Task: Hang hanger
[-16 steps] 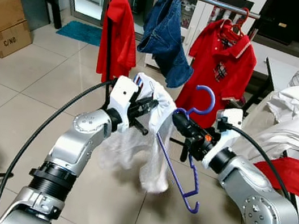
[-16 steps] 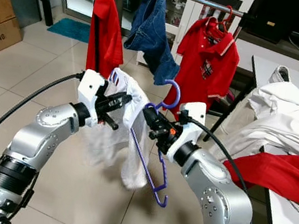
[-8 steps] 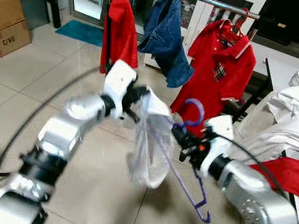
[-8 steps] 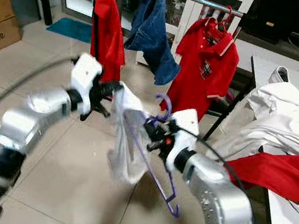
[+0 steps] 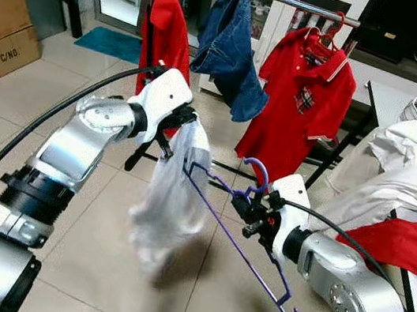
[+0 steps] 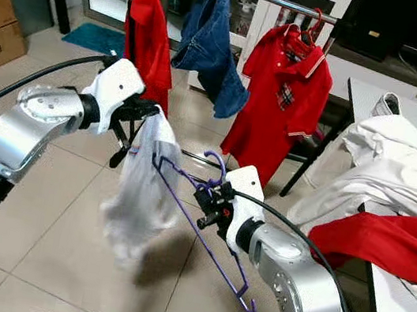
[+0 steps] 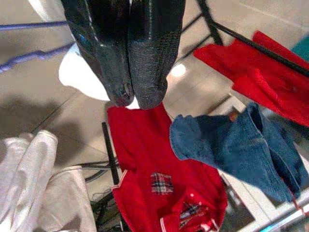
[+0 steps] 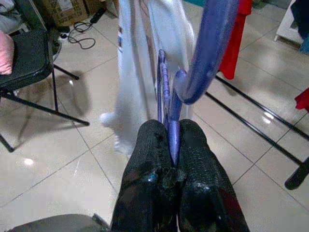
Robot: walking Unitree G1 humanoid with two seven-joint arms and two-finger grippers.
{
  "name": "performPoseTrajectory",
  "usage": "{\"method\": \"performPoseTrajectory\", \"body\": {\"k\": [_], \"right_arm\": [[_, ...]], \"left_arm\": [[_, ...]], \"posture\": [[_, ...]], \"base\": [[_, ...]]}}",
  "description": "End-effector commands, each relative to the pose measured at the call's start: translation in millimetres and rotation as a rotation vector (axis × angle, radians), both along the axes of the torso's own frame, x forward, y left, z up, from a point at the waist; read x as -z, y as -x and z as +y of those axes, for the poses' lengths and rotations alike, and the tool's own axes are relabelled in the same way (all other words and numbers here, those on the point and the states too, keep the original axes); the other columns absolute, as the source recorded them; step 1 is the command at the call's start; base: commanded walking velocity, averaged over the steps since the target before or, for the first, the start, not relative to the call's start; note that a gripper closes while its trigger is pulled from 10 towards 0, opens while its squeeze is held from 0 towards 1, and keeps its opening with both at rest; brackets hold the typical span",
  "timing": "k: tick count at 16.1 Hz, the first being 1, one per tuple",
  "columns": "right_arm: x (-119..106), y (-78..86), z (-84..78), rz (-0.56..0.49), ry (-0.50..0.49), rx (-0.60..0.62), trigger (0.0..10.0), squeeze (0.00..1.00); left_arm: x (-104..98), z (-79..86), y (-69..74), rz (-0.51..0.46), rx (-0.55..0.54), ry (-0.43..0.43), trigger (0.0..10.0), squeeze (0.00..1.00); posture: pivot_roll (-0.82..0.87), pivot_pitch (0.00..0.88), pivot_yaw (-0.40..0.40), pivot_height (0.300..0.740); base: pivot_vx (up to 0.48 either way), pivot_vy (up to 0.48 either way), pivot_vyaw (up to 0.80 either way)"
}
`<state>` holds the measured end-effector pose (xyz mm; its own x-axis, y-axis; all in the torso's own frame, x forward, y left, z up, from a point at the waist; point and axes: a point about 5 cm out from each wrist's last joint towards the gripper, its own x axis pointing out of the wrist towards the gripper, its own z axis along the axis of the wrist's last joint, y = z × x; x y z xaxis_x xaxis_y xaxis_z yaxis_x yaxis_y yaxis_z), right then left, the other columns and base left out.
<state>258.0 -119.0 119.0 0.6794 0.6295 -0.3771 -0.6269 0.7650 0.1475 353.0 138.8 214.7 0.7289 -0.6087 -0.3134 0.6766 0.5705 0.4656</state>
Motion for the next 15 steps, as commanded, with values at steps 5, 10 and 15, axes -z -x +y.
{"method": "performPoseTrajectory", "body": {"k": [5,10,15], "right_arm": [[1.1,8.4,1.1,0.029,0.003,-0.07,10.0,0.0],[12.3,-2.3,3.2,0.077,0.043,-0.018,10.0,0.0],[9.1,-15.9,0.8,0.109,0.001,0.013,10.0,0.0]], "left_arm": [[-13.1,-1.7,-3.5,-0.056,0.027,-0.048,0.0,0.0],[-31.8,-13.8,1.9,-0.022,0.065,0.155,0.0,0.0],[-31.1,-14.4,3.4,-0.006,0.068,0.148,0.0,0.0]], "posture": [[0.1,0.0,-0.066,0.74],[0.12,0.0,-0.076,0.74],[0.12,0.0,-0.07,0.74]], "base": [[0.0,0.0,0.0],[0.0,0.0,0.0],[0.0,0.0,0.0]]}}
